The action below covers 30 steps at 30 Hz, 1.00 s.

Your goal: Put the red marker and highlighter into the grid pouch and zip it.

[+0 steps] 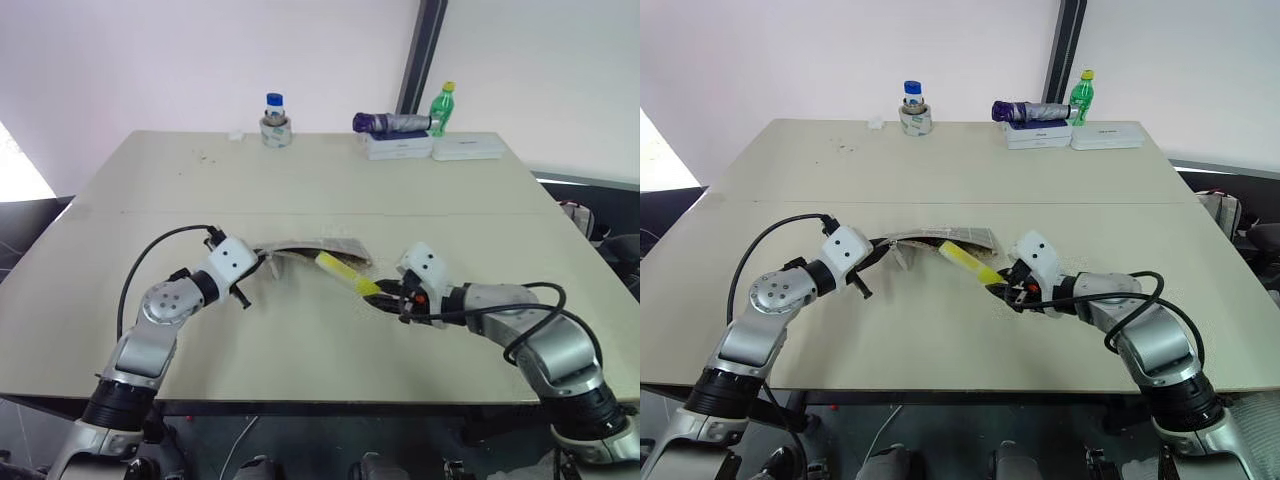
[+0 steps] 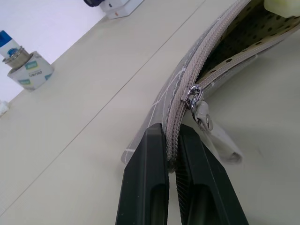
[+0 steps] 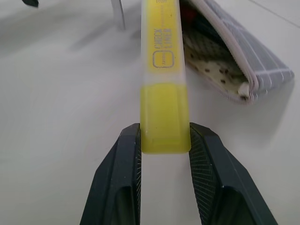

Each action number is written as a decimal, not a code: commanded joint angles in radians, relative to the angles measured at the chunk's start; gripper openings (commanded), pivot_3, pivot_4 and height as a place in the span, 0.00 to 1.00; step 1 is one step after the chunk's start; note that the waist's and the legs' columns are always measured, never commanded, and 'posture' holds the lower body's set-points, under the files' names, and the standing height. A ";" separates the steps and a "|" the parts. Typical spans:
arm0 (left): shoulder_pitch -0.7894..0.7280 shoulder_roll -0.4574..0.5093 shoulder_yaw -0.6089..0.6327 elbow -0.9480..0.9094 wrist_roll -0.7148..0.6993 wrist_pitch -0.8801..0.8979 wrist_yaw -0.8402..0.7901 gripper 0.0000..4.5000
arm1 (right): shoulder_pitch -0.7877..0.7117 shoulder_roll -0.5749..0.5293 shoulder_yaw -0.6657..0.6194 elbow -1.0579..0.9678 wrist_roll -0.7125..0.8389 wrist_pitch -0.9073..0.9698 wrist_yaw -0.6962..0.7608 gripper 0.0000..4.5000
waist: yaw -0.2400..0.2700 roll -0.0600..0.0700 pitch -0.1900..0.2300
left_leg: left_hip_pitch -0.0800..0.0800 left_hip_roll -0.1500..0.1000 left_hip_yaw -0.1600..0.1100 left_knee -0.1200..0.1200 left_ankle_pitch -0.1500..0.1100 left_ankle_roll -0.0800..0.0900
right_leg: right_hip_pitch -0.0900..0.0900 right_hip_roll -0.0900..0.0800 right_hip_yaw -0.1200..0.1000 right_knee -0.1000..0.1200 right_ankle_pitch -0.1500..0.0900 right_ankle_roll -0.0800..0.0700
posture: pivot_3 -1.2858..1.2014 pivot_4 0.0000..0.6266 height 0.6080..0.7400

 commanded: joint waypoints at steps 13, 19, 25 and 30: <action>0.009 0.048 -0.072 -0.054 0.075 -0.142 -0.054 0.00 | -0.182 0.005 0.133 0.105 -0.098 0.002 -0.008 0.19 | 0.000 0.000 0.000 | 0.000 0.000 0.001 0.000 0.000 0.000 | -0.001 0.000 0.000 0.000 0.000 0.000 | 0.52 0.24 1.00; 0.017 0.064 -0.089 -0.052 0.102 -0.175 -0.071 0.00 | -0.253 -0.021 0.242 0.175 -0.218 -0.102 0.029 0.19 | -0.001 0.000 0.000 | -0.001 0.000 0.001 0.001 -0.001 0.001 | -0.001 0.000 0.000 0.001 0.000 0.000 | 0.52 0.24 1.00; 0.032 0.065 -0.092 -0.060 0.098 -0.192 -0.088 0.00 | -0.284 0.006 0.237 0.189 -0.221 -0.096 0.060 0.19 | 0.000 0.000 0.000 | -0.002 0.000 0.001 0.002 0.000 -0.001 | -0.002 0.000 0.000 0.001 0.000 0.000 | 0.52 0.24 1.00; 0.032 0.046 -0.085 -0.070 0.076 -0.173 -0.091 0.00 | -0.296 0.061 0.189 0.203 -0.195 -0.042 0.036 0.19 | -0.001 0.000 0.000 | -0.004 0.001 0.001 0.007 0.000 0.001 | -0.002 0.000 -0.001 0.003 0.000 0.000 | 0.52 0.24 1.00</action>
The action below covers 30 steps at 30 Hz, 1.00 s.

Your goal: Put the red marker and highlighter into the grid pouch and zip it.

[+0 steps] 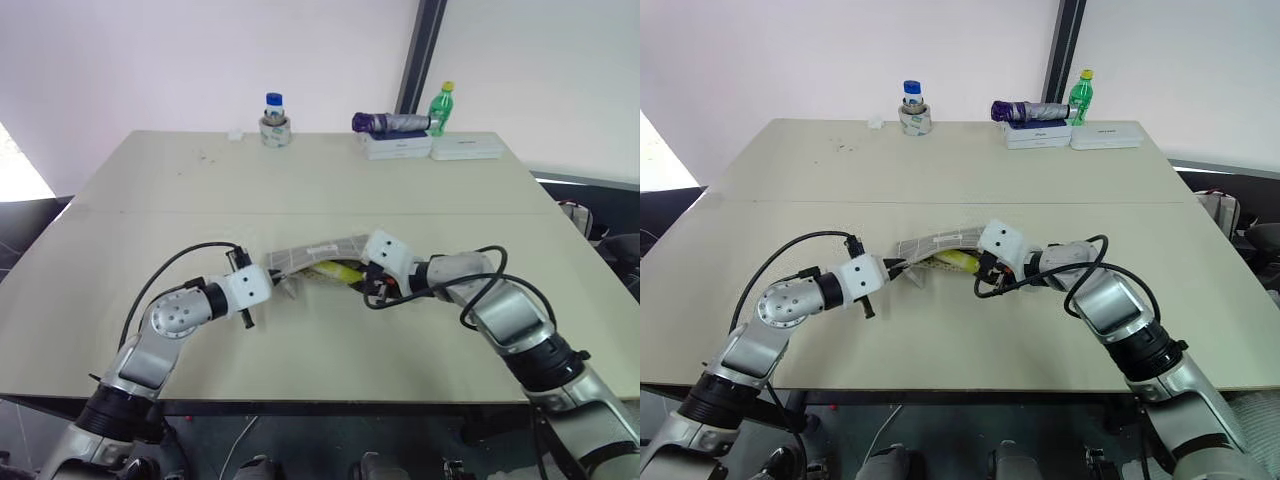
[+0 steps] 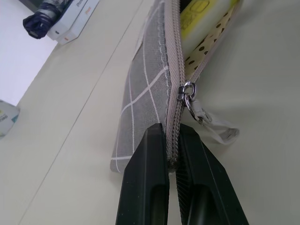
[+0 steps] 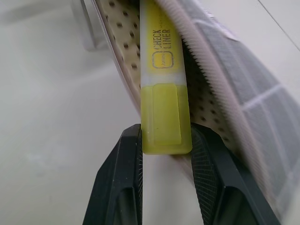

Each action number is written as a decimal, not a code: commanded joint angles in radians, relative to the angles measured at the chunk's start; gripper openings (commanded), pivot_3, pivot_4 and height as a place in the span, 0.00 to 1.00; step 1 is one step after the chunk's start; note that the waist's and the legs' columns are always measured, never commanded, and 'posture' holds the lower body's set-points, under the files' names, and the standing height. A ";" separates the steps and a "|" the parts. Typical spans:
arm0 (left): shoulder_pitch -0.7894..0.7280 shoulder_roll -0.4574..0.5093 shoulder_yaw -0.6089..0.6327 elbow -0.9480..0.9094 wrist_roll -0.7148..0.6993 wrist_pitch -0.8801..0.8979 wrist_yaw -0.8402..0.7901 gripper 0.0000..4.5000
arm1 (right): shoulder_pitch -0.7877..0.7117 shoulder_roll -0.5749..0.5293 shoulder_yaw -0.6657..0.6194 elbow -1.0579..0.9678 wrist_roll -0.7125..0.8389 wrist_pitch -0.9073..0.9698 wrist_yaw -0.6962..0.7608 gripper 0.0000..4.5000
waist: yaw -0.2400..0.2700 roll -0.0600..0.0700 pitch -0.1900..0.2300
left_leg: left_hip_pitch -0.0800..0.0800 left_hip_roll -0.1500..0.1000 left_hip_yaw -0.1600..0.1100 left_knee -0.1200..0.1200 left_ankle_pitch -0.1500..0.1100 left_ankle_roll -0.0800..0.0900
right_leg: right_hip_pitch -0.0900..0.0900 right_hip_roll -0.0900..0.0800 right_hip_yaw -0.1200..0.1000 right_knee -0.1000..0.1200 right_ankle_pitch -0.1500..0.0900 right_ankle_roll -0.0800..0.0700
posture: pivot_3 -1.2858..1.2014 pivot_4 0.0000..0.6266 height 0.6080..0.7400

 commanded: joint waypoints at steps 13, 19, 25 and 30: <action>-0.021 -0.071 0.082 -0.060 -0.122 0.106 0.031 0.00 | -0.018 -0.019 -0.150 -0.098 0.110 0.135 0.025 0.99 | 0.002 0.000 0.000 | -0.001 0.000 -0.001 0.005 -0.004 0.006 | 0.000 0.000 0.000 0.002 0.000 0.000 | 0.52 0.24 1.00; -0.022 -0.073 0.091 -0.057 -0.126 0.123 0.049 0.00 | 0.025 -0.098 -0.224 -0.162 0.196 0.093 0.118 0.99 | 0.002 0.000 0.000 | -0.001 0.000 -0.002 0.005 -0.004 0.007 | 0.000 0.000 0.000 0.001 0.000 0.000 | 0.52 0.24 1.00; -0.029 -0.102 0.112 -0.062 -0.170 0.181 0.062 0.00 | 0.046 -0.095 -0.337 -0.186 0.309 0.072 0.151 0.99 | 0.001 0.000 0.000 | -0.001 0.000 -0.002 0.005 -0.004 0.008 | 0.001 0.000 0.000 0.002 0.000 0.000 | 0.52 0.24 1.00; -0.067 -0.143 0.147 -0.090 -0.248 0.303 0.074 0.00 | 0.136 -0.022 -0.375 -0.260 0.468 0.201 0.118 0.99 | 0.002 0.000 0.000 | -0.001 0.000 -0.004 0.006 -0.004 0.008 | 0.001 0.000 -0.001 0.001 0.000 0.000 | 0.52 0.24 1.00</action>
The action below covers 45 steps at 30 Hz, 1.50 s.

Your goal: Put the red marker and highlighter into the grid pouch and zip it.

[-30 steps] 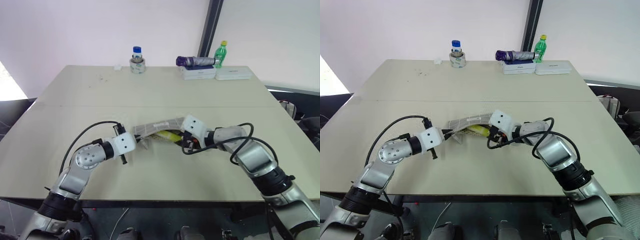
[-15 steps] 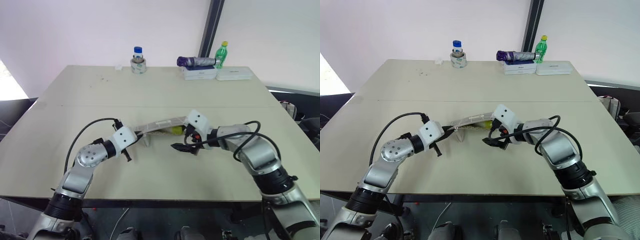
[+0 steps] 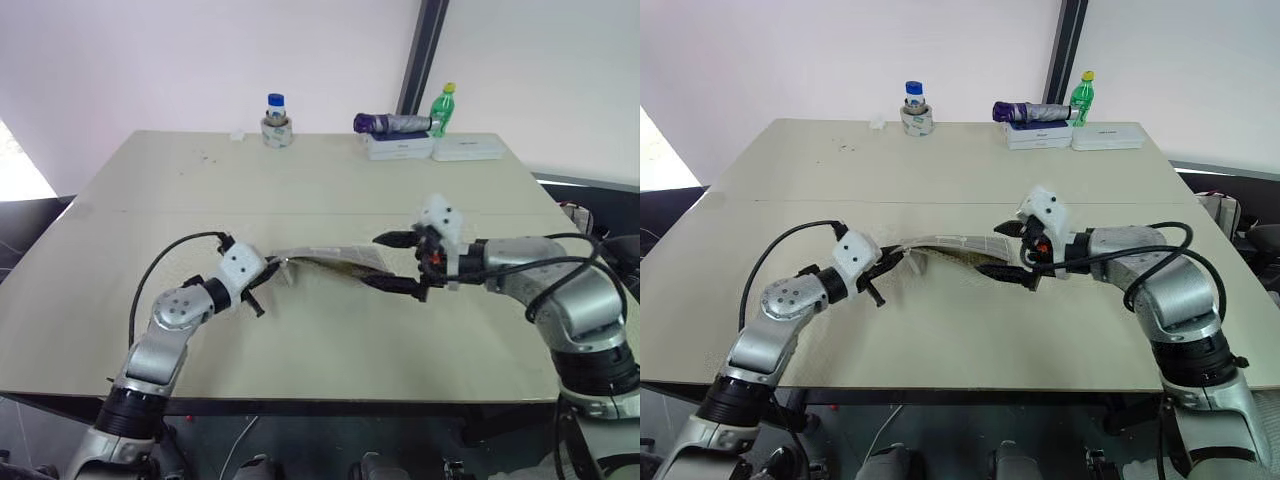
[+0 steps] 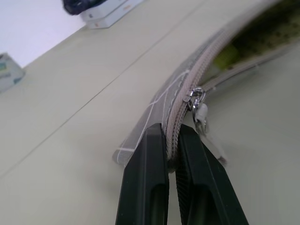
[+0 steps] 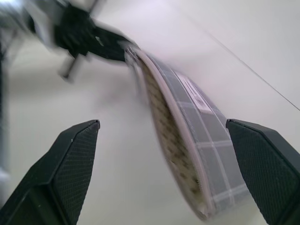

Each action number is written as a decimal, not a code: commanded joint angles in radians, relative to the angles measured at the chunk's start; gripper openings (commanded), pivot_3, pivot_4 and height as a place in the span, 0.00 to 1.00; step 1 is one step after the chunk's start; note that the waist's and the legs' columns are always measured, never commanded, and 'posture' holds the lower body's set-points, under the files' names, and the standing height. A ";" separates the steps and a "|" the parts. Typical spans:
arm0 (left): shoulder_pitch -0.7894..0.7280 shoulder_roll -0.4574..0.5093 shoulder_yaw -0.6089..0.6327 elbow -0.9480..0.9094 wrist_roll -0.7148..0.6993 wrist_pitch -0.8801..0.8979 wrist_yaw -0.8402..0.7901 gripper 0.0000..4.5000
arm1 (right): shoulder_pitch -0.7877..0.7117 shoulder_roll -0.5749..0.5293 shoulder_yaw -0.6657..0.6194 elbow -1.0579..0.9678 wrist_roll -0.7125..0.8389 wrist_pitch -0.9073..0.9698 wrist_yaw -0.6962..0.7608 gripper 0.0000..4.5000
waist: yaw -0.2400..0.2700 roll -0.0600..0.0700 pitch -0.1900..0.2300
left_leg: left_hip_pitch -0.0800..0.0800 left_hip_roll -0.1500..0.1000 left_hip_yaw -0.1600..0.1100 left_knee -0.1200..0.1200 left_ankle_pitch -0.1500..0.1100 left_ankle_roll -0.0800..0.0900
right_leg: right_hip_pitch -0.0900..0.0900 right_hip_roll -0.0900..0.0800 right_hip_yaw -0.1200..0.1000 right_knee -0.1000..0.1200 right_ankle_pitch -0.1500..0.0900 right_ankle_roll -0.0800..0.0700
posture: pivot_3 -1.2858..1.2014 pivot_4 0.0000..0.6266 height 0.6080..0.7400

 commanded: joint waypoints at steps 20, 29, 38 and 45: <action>-0.042 0.111 -0.117 -0.166 0.072 0.083 -0.068 0.00 | 0.134 0.481 0.199 0.116 -0.115 -0.074 -0.436 0.99 | -0.001 0.000 0.000 | 0.000 0.000 0.002 0.000 0.001 -0.002 | 0.000 0.001 0.000 0.000 0.000 0.000 | 0.52 0.24 1.00; -0.042 0.101 -0.112 -0.164 0.068 0.087 -0.067 0.00 | 0.087 0.507 0.242 0.239 -0.188 -0.158 -0.444 0.99 | -0.004 0.000 0.000 | 0.000 0.000 0.002 0.000 0.000 -0.001 | -0.001 0.001 0.000 0.000 0.000 0.000 | 0.52 0.24 1.00; -0.042 0.092 -0.106 -0.171 0.060 0.098 -0.062 0.00 | 0.069 0.567 0.230 0.286 -0.179 -0.186 -0.445 0.81 | -0.005 0.000 0.000 | 0.000 0.000 0.002 0.000 0.000 -0.001 | -0.001 0.001 0.000 0.001 0.000 0.000 | 0.52 0.24 1.00; -0.045 0.087 -0.103 -0.162 0.070 0.093 -0.053 0.00 | 0.072 0.572 0.221 0.276 -0.182 -0.182 -0.447 0.01 | -0.004 0.000 0.000 | 0.000 0.000 0.002 0.000 0.000 -0.001 | -0.001 0.001 0.000 0.001 0.000 0.000 | 0.52 0.24 1.00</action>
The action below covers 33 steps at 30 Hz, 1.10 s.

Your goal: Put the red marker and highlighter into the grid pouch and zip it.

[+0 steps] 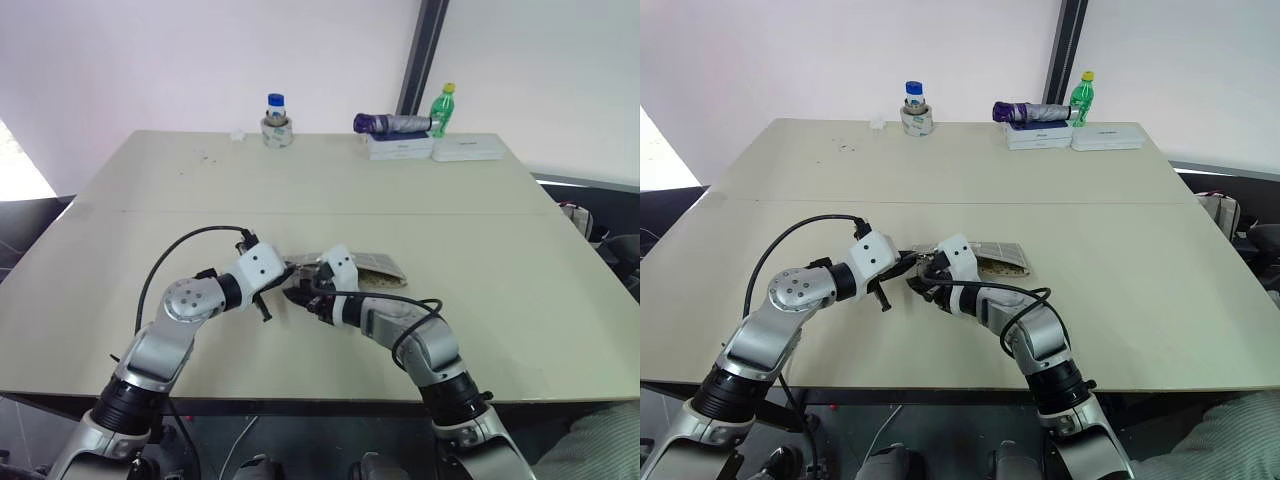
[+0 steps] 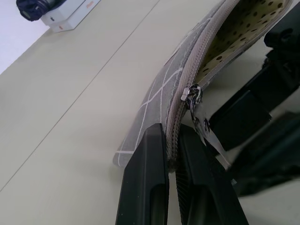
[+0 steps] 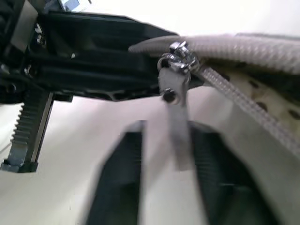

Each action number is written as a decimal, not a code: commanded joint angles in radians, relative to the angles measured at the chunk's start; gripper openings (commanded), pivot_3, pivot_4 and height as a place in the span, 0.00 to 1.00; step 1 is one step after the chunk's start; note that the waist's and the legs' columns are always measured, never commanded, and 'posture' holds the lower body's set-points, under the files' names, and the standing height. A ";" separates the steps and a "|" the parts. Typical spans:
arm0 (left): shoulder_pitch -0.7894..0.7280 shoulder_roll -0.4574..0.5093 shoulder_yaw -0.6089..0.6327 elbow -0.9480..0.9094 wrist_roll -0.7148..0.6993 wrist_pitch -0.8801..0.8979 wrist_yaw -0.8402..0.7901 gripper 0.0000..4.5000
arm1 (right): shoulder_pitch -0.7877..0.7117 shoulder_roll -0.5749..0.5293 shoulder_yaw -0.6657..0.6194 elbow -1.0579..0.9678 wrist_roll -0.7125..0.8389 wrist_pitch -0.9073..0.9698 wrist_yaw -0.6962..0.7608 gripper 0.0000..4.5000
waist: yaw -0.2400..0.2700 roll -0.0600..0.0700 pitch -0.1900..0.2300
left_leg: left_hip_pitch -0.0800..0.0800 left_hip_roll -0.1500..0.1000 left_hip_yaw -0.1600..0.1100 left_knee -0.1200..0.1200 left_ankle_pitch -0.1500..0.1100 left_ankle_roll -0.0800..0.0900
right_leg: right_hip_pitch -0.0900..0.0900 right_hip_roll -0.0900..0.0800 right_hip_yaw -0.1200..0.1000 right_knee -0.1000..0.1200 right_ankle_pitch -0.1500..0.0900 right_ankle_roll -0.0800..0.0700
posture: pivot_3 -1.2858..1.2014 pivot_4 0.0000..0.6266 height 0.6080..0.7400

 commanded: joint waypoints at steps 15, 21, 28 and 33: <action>0.032 0.058 0.044 0.043 0.037 -0.113 0.024 0.00 | 0.081 -0.233 -0.126 -0.224 0.108 0.140 0.081 0.01 | 0.000 0.000 0.000 | 0.000 0.000 -0.001 0.000 0.000 0.000 | 0.000 0.000 0.000 0.000 0.000 0.000 | 0.52 0.24 1.00; 0.043 0.089 0.052 0.100 0.058 -0.173 0.032 0.00 | 0.096 -0.320 -0.153 -0.235 0.128 0.146 0.121 0.01 | 0.000 0.000 0.000 | 0.000 0.000 -0.001 0.000 0.000 0.001 | 0.000 0.000 0.000 0.000 0.000 0.000 | 0.52 0.24 1.00; 0.059 0.145 0.096 0.179 0.051 -0.244 0.024 0.00 | 0.116 -0.492 -0.192 -0.122 0.080 0.060 0.215 0.01 | 0.001 0.000 0.000 | 0.000 0.000 0.000 0.000 -0.001 0.001 | 0.000 0.000 0.000 0.000 0.000 0.000 | 0.52 0.24 1.00; 0.057 0.151 0.120 0.222 0.033 -0.285 0.022 0.00 | 0.114 -0.586 -0.197 -0.014 0.022 -0.037 0.263 0.01 | 0.003 0.000 0.000 | 0.000 0.000 0.001 0.000 -0.001 0.002 | 0.000 0.000 0.000 -0.001 0.000 0.000 | 0.52 0.24 1.00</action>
